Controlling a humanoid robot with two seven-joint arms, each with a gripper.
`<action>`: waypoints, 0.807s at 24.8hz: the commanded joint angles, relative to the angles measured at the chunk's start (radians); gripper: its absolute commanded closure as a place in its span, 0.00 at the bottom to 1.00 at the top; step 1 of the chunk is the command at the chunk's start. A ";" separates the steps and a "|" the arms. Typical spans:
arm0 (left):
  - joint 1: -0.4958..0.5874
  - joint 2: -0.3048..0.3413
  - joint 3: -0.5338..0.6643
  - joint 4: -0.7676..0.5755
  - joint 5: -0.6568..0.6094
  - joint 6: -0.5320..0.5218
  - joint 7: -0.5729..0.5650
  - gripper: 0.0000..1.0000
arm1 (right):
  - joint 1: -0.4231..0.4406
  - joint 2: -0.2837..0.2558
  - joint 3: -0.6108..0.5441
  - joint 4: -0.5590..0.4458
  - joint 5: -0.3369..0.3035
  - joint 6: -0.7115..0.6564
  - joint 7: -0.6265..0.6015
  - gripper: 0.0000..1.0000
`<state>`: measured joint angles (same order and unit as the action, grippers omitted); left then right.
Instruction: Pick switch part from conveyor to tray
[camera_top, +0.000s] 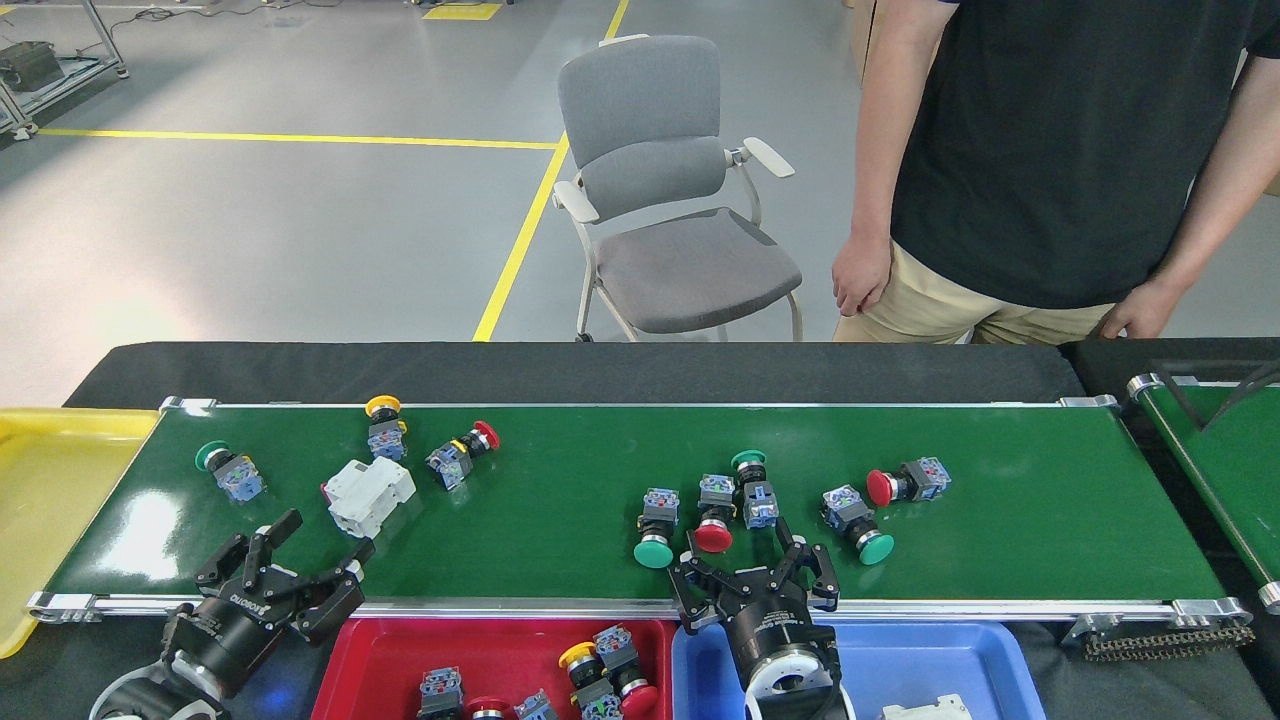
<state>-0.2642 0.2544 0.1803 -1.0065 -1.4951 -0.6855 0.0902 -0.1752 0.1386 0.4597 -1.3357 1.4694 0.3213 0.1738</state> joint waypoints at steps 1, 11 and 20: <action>-0.043 0.008 -0.028 0.034 -0.004 0.040 0.006 0.00 | -0.049 0.019 0.007 0.023 0.000 0.024 0.001 0.03; -0.164 -0.015 -0.185 0.190 -0.004 0.368 0.043 0.34 | -0.221 0.021 0.076 0.210 -0.121 0.053 -0.007 0.20; -0.130 -0.009 -0.196 0.189 0.003 0.362 0.120 0.93 | -0.147 -0.021 0.068 0.038 -0.164 -0.139 -0.002 0.48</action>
<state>-0.3955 0.2382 -0.0116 -0.8134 -1.4954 -0.3261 0.2038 -0.3273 0.1314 0.5335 -1.2460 1.3071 0.2362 0.1772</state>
